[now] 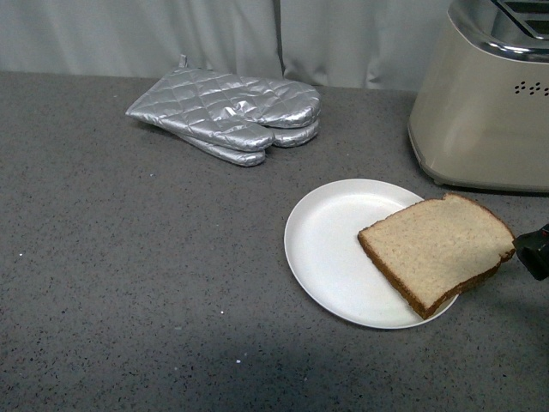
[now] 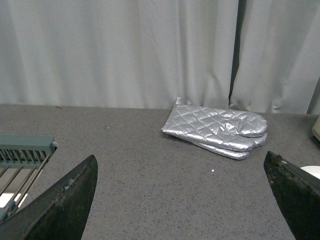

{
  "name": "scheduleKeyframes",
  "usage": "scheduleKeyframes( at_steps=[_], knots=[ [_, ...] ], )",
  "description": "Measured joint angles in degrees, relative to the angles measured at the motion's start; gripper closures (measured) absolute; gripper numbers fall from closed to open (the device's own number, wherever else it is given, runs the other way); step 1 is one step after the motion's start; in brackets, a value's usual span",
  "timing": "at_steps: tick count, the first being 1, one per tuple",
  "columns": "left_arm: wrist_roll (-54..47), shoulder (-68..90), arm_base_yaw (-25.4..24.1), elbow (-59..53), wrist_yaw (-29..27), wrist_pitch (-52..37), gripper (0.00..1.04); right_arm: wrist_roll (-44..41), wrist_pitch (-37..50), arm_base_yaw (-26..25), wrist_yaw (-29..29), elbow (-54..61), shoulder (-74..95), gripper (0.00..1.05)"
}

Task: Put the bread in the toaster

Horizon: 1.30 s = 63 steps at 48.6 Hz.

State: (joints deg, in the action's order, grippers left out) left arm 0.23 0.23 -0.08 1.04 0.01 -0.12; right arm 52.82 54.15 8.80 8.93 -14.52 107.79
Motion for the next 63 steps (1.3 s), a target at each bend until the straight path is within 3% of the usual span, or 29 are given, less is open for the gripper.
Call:
scheduleKeyframes(
  at_steps=[63],
  knots=[
    [0.0,0.0,0.0,0.0,0.0,0.0,0.07,3.15,-5.11,4.11,2.6,-13.07,9.05,0.09]
  ],
)
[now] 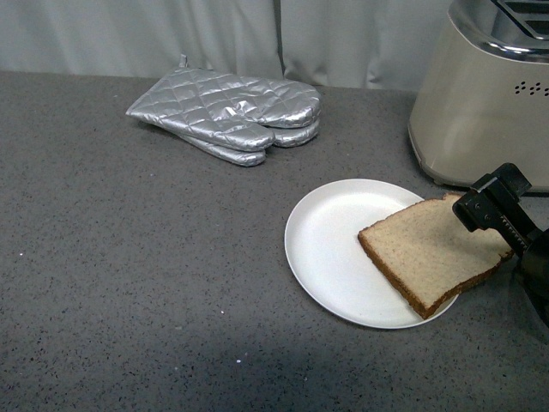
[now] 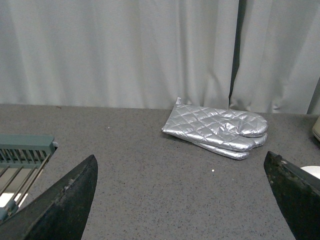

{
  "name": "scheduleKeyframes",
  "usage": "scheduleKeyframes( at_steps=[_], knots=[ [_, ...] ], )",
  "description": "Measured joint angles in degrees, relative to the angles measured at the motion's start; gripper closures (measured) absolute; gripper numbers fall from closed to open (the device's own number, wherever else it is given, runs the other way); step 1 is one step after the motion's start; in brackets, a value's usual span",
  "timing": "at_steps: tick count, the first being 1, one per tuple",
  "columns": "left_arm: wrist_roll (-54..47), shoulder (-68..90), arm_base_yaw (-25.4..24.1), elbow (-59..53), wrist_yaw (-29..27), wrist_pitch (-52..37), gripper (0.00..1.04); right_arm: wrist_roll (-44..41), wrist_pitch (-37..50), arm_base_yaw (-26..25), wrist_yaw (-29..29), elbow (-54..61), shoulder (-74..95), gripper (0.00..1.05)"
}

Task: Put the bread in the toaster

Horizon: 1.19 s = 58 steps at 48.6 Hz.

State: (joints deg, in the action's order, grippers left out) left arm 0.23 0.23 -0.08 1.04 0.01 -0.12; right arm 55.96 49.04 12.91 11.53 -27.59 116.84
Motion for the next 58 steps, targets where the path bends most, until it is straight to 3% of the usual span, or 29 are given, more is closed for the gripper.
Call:
scheduleKeyframes(
  at_steps=[16,23,32,42,58],
  knots=[
    [0.0,0.0,0.0,0.0,0.0,0.0,0.07,1.11,-0.59,0.48,-0.07,-1.09,0.5,0.13],
    [0.0,0.0,0.0,0.0,0.0,0.0,0.07,1.6,-0.98,0.52,-1.4,-1.09,0.5,0.34],
    [0.0,0.0,0.0,0.0,0.0,0.0,0.07,2.36,-2.08,0.55,-2.43,-1.01,-1.29,0.71],
    [0.0,0.0,0.0,0.0,0.0,0.0,0.07,2.54,-4.68,0.55,-3.08,-0.98,-5.81,1.01],
    [0.0,0.0,0.0,0.0,0.0,0.0,0.07,0.68,-12.66,3.28,-3.41,-2.38,-18.36,1.02]
  ],
)
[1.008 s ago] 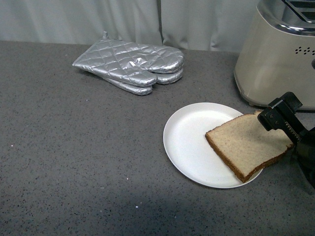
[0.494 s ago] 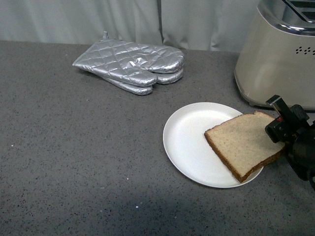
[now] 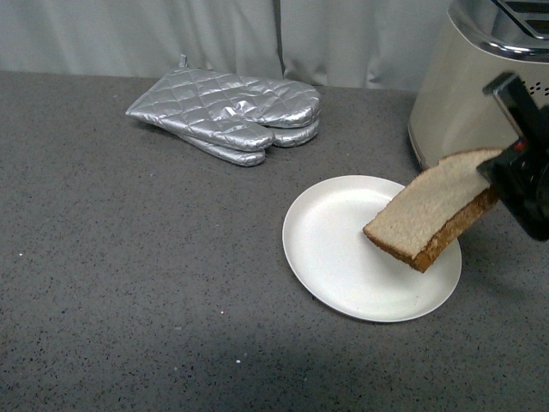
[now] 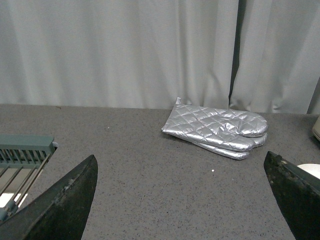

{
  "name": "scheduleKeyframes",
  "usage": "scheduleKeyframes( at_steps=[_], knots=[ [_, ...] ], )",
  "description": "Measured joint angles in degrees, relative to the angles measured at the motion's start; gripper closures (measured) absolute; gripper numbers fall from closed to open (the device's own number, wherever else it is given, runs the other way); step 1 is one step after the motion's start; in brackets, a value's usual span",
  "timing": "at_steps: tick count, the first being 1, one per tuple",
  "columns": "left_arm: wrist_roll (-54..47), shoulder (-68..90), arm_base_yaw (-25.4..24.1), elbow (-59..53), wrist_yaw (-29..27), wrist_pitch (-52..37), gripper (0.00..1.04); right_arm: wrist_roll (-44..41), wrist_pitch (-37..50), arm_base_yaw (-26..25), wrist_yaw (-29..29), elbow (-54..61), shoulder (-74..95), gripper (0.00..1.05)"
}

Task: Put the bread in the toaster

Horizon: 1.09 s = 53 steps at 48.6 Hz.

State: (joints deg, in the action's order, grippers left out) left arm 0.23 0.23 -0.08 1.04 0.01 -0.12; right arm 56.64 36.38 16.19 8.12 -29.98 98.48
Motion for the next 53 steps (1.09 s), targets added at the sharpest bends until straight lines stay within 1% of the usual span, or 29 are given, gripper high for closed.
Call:
scheduleKeyframes(
  at_steps=[10,15,19,22,24,27,30,34,37,44,51,53],
  knots=[
    [0.0,0.0,0.0,0.0,0.0,0.0,0.07,-2.75,-8.2,2.25,1.53,-2.69,-12.96,1.02],
    [0.0,0.0,0.0,0.0,0.0,0.0,0.07,-5.35,-13.49,2.36,4.02,-5.51,-21.55,1.02],
    [0.0,0.0,0.0,0.0,0.0,0.0,0.07,-7.26,-17.11,1.05,7.28,-8.79,-27.23,1.02],
    [0.0,0.0,0.0,0.0,0.0,0.0,0.07,-9.86,-19.5,-0.57,11.37,-11.8,-30.4,1.02],
    [0.0,0.0,0.0,0.0,0.0,0.0,0.07,-12.72,-19.91,-1.79,15.23,-13.68,-31.74,1.02],
    [0.0,0.0,0.0,0.0,0.0,0.0,0.07,-17.0,-20.74,-3.67,21.27,-15.98,-32.44,1.02],
    [0.0,0.0,0.0,0.0,0.0,0.0,0.07,-21.53,-22.69,-5.9,28.89,-17.81,-31.74,1.02],
    [0.0,0.0,0.0,0.0,0.0,0.0,0.07,-23.69,-24.39,-7.8,34.12,-18.99,-29.81,1.02],
    [0.0,0.0,0.0,0.0,0.0,0.0,0.07,-25.33,-24.11,-8.92,36.26,-19.43,-27.85,1.02],
    [0.0,0.0,0.0,0.0,0.0,0.0,0.07,-27.89,-22.51,-10.69,37.75,-20.9,-20.85,1.02],
    [0.0,0.0,0.0,0.0,0.0,0.0,0.07,-32.44,-17.09,-11.32,40.85,-23.12,-15.04,1.02],
    [0.0,0.0,0.0,0.0,0.0,0.0,0.07,-32.96,-17.2,-11.58,41.72,-24.17,-13.66,1.02]
  ],
)
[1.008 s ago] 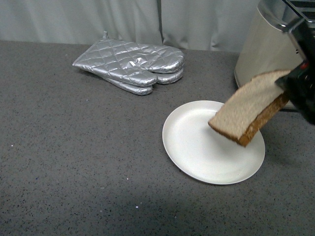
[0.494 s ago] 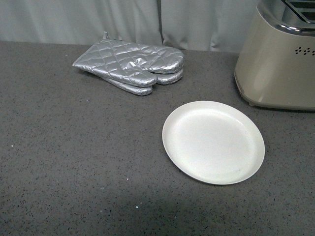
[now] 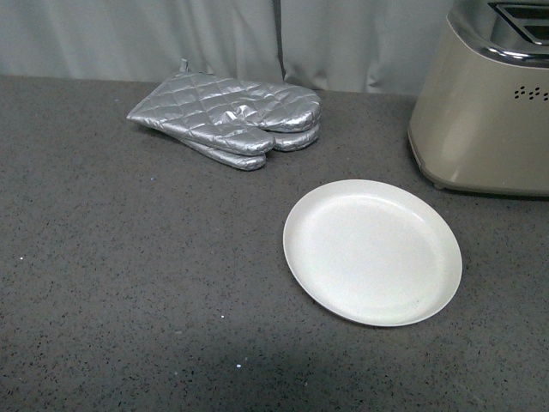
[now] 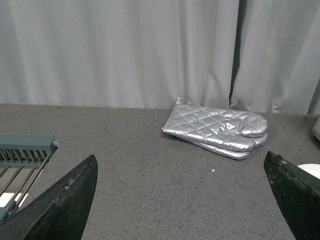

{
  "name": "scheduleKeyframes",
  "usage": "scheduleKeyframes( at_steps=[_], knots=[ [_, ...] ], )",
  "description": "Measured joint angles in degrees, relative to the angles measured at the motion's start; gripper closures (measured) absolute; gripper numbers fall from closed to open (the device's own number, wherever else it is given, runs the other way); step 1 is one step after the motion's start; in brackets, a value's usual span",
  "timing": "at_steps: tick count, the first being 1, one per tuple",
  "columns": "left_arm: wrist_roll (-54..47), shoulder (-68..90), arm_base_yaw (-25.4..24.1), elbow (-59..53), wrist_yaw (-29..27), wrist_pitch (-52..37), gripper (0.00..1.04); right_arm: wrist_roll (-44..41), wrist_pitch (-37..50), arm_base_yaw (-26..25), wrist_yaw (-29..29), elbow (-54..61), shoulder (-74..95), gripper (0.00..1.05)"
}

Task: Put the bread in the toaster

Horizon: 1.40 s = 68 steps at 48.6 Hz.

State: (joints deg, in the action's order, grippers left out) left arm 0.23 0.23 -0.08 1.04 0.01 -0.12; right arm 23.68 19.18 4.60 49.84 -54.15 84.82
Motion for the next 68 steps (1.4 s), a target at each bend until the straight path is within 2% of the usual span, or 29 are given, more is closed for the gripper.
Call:
scheduleKeyframes(
  at_steps=[14,34,68],
  knots=[
    [0.0,0.0,0.0,0.0,0.0,0.0,0.07,-0.48,-2.32,0.22,2.95,-5.27,6.86,1.02],
    [0.0,0.0,0.0,0.0,0.0,0.0,0.07,3.45,-6.91,3.58,2.91,-12.74,13.18,1.02],
    [0.0,0.0,0.0,0.0,0.0,0.0,0.07,3.39,-6.47,3.02,6.03,-14.23,16.28,1.02]
  ],
)
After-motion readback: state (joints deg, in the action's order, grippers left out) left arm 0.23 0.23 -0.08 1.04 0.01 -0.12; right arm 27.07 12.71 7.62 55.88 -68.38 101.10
